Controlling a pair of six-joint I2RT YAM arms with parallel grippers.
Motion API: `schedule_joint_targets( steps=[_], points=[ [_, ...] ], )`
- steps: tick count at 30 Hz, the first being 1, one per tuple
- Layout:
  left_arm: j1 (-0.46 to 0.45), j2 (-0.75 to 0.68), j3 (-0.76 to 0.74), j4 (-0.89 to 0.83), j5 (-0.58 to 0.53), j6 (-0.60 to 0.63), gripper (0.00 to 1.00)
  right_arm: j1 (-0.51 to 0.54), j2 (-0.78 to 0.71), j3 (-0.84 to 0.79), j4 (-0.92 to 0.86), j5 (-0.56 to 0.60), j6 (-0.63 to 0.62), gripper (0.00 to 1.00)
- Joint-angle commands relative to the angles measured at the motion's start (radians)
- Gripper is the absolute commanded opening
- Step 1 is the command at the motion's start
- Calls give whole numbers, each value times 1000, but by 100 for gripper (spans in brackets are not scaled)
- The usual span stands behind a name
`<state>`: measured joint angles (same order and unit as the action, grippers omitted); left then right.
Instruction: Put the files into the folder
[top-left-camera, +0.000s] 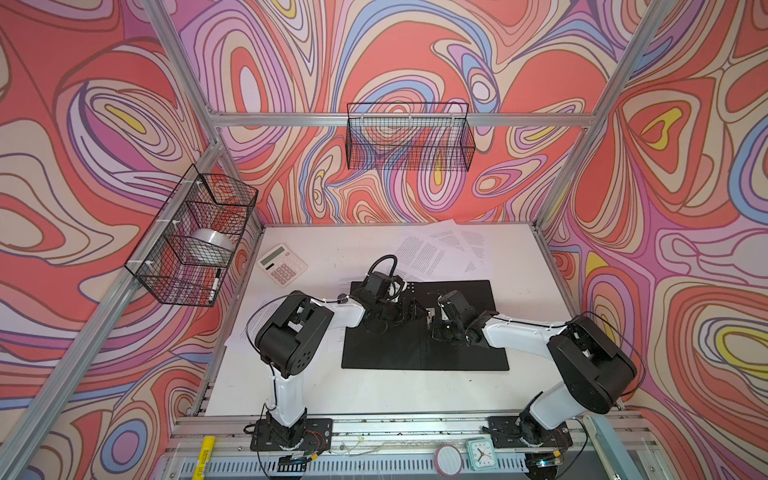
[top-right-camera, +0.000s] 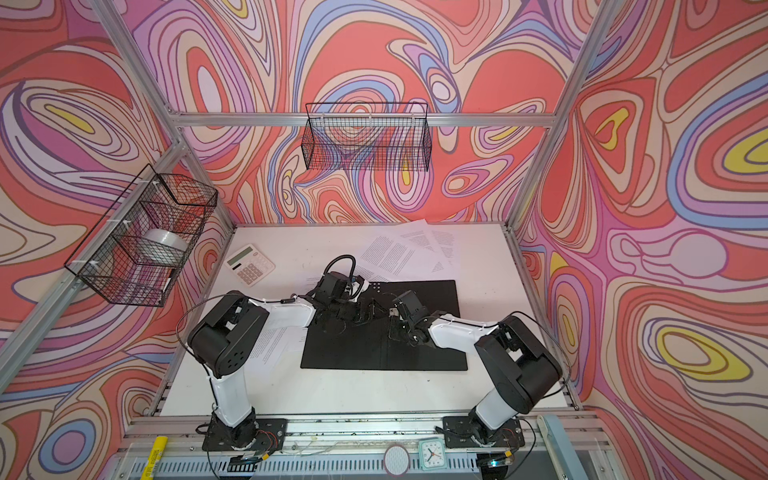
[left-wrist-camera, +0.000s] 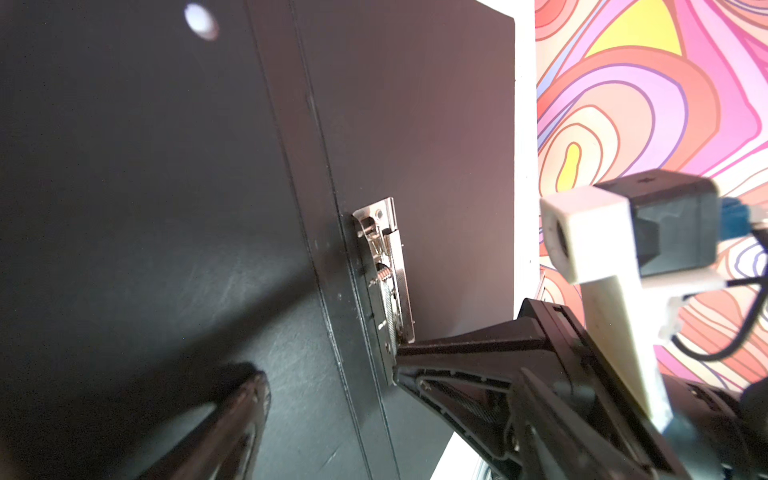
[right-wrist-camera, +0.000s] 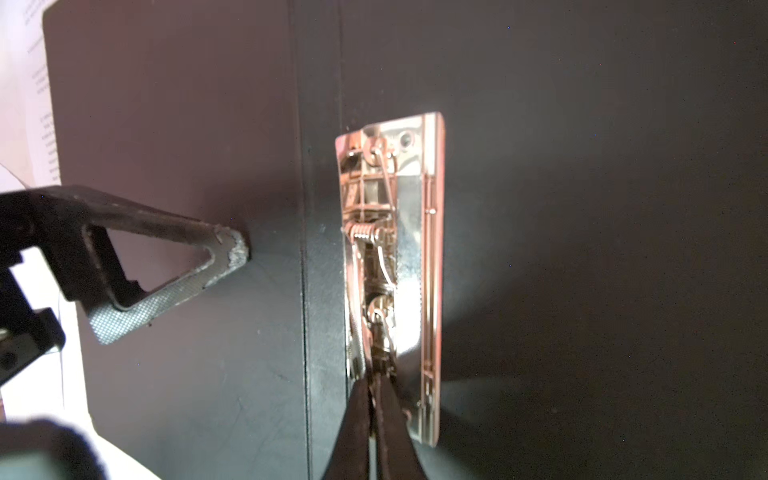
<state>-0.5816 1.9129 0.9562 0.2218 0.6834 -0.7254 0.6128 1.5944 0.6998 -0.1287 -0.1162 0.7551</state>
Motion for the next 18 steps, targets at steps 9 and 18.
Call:
schedule_joint_targets(
  steps=[9, 18],
  points=[
    [47, 156, -118, -299, -170, 23, 91, 4, -45, -56, -273, 180, 27, 0],
    [54, 173, -139, -265, -152, 18, 90, 2, -91, -28, -220, 45, -8, 0]
  ],
)
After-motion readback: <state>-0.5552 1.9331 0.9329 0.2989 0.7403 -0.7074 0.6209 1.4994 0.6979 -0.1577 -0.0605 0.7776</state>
